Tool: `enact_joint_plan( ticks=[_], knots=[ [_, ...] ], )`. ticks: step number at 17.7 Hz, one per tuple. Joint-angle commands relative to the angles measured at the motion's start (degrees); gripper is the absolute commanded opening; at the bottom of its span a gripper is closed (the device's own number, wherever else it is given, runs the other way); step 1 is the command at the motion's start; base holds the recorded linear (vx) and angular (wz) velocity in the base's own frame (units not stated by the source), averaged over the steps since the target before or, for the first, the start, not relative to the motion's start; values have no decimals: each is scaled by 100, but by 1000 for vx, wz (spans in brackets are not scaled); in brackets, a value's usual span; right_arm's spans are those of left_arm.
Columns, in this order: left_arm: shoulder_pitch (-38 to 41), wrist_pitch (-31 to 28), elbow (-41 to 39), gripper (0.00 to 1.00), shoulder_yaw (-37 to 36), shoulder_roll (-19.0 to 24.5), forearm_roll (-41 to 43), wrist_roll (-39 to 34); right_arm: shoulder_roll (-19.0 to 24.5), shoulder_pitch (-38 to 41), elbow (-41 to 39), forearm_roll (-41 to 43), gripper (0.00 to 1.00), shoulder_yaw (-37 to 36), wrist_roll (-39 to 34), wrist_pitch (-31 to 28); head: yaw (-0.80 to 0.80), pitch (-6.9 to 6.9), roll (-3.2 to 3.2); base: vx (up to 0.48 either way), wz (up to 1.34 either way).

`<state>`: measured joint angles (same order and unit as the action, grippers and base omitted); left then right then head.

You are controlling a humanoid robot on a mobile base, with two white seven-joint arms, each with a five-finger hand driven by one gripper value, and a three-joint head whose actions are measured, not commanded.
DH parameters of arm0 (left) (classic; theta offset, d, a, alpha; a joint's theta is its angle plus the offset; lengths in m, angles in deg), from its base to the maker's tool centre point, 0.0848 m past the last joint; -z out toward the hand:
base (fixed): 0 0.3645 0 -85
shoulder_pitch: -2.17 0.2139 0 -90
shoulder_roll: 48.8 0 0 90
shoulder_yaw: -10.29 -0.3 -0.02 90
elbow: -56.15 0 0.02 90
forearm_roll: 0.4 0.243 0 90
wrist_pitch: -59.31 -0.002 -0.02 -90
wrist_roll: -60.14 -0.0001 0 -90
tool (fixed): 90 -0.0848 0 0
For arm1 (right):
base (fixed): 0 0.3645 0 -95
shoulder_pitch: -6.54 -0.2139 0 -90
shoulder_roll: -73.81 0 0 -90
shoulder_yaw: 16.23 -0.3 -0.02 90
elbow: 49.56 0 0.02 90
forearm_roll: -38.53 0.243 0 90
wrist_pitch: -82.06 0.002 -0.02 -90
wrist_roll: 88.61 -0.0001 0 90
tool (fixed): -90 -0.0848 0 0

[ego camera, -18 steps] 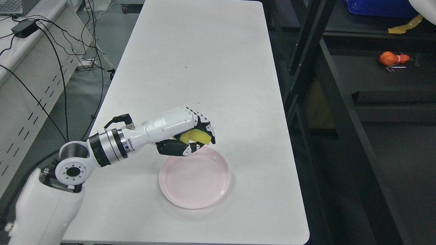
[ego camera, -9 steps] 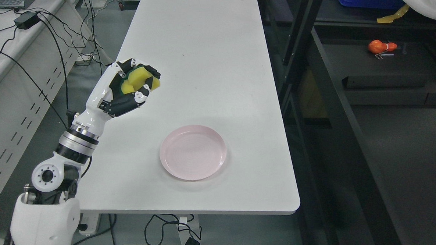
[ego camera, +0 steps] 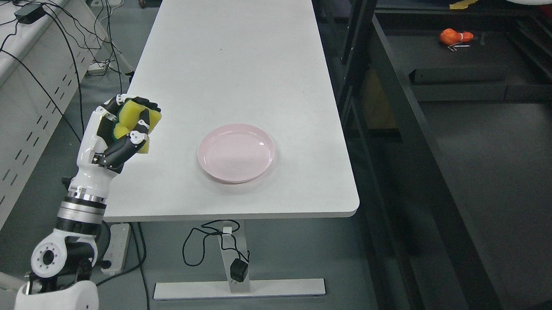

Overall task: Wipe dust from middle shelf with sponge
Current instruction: 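Lift the sponge off the plate with the left hand, then hold the sponge in the left hand while turning toward the metal shelf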

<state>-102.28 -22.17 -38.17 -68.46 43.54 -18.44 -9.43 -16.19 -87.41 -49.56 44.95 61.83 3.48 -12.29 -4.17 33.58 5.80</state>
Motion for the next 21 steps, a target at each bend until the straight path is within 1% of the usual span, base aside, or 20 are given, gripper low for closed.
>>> enact_joint_plan(
  ticks=[1, 5, 10, 21],
  knots=[
    [179, 44, 1, 4, 265, -134, -139, -4, -100, -1, -100, 0, 100, -2, 1, -4, 0, 0, 0, -244, 0],
    [380, 185, -34, 4, 45, -134, -139, 13, -100, -1, -100, 0, 100, -2, 1, -4, 0, 0, 0, -235, 32],
    [609, 150, -25, 4, -87, -134, -139, 13, -100, -1, -100, 0, 100, -2, 1, -4, 0, 0, 0, -227, 18],
    [645, 132, -43, 4, -263, -134, -139, 31, -100, -1, -100, 0, 100, -1, 1, -4, 0, 0, 0, -219, -86]
  ],
)
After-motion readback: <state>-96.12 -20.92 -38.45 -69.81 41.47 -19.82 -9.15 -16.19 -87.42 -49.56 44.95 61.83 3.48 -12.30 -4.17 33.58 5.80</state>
